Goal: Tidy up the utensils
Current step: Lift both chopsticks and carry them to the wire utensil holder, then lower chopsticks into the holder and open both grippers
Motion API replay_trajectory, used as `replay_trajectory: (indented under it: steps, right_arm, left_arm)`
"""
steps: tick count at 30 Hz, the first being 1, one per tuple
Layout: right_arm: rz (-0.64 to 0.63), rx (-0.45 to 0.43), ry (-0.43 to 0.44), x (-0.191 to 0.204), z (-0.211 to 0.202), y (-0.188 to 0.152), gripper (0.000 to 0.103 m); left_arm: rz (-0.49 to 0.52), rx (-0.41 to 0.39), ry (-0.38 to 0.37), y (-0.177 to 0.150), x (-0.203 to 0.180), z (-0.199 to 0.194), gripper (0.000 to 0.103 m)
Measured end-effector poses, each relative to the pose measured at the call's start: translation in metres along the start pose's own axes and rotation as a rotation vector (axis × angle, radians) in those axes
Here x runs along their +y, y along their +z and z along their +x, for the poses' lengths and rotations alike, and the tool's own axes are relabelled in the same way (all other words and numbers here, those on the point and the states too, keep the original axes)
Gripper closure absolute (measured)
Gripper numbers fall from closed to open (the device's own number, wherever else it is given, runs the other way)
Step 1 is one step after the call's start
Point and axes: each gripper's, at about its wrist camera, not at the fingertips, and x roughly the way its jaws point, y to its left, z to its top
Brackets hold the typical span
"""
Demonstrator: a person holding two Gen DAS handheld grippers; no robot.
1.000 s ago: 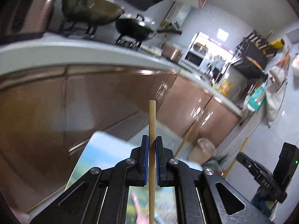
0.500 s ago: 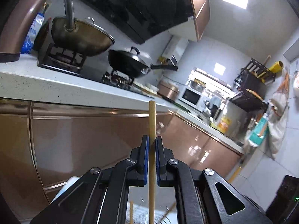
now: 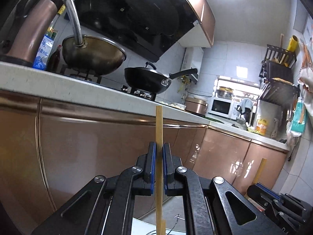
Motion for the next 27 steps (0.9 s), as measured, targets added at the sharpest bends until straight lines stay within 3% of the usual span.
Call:
replay_trajectory:
  steps: [9, 15, 27]
  right_arm:
    - [-0.047, 0.017, -0.022, 0.008, 0.011, -0.02, 0.097]
    - [-0.042, 0.045, -0.027, 0.005, 0.014, -0.033, 0.097]
    - [-0.041, 0.059, -0.056, 0.003, 0.006, -0.048, 0.096]
  left_arm:
    - [0.027, -0.002, 0.078, -0.036, -0.003, 0.016, 0.097]
    - [0.048, 0.041, 0.099, -0.056, -0.001, 0.018, 0.097]
    - [0.072, 0.086, 0.121, -0.065, 0.005, 0.016, 0.095]
